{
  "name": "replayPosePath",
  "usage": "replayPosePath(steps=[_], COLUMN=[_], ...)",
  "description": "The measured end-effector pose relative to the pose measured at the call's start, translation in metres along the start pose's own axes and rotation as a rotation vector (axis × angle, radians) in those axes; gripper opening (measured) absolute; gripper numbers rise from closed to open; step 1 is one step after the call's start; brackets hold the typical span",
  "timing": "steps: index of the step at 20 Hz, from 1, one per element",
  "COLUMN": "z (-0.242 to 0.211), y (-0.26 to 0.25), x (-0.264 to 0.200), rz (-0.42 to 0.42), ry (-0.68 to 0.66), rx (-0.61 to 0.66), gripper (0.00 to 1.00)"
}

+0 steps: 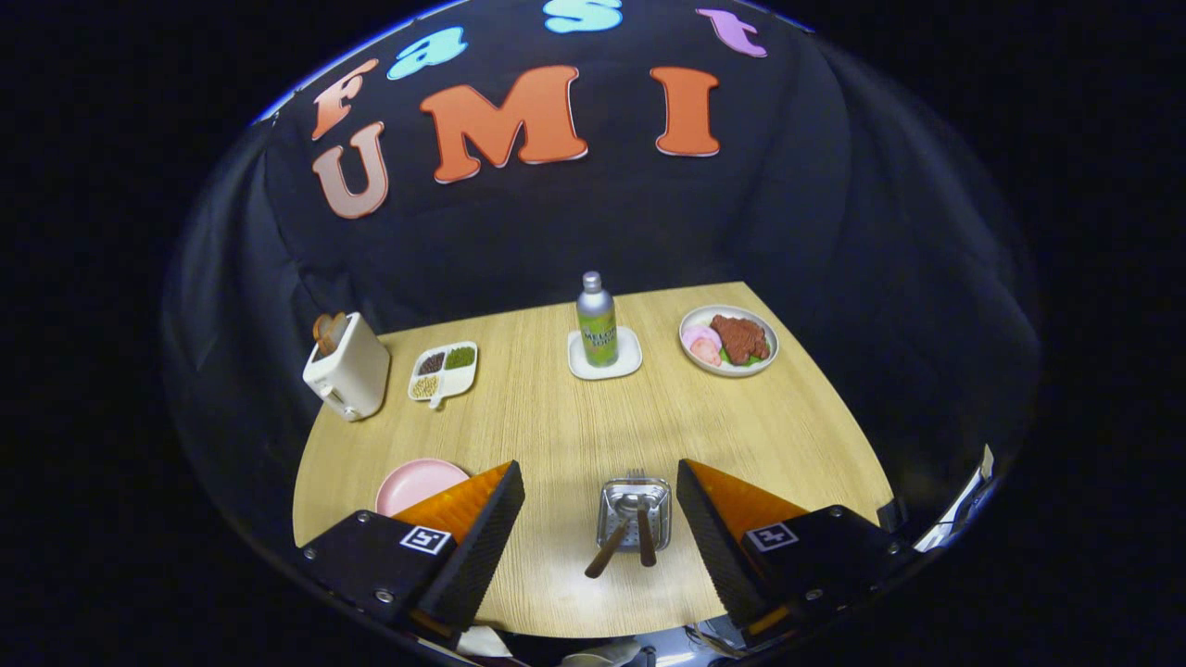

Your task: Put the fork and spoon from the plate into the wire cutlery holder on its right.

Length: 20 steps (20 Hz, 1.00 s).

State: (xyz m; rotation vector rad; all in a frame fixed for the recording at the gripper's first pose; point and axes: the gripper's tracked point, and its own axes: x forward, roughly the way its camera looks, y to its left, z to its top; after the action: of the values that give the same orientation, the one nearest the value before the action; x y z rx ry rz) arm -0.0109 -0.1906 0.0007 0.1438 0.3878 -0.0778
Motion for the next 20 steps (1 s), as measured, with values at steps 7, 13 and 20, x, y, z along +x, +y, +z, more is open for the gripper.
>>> replayPosePath(steps=[7, 13, 20], z=[0.053, 0.072, 0.070], y=[-0.009, 0.006, 0.023], x=[-0.028, -0.044, -0.043], rz=[-0.085, -0.059, -0.004], ry=[-0.272, -0.383, -0.371], rx=[0.007, -0.057, -0.043], gripper=[0.99, 0.99, 0.99])
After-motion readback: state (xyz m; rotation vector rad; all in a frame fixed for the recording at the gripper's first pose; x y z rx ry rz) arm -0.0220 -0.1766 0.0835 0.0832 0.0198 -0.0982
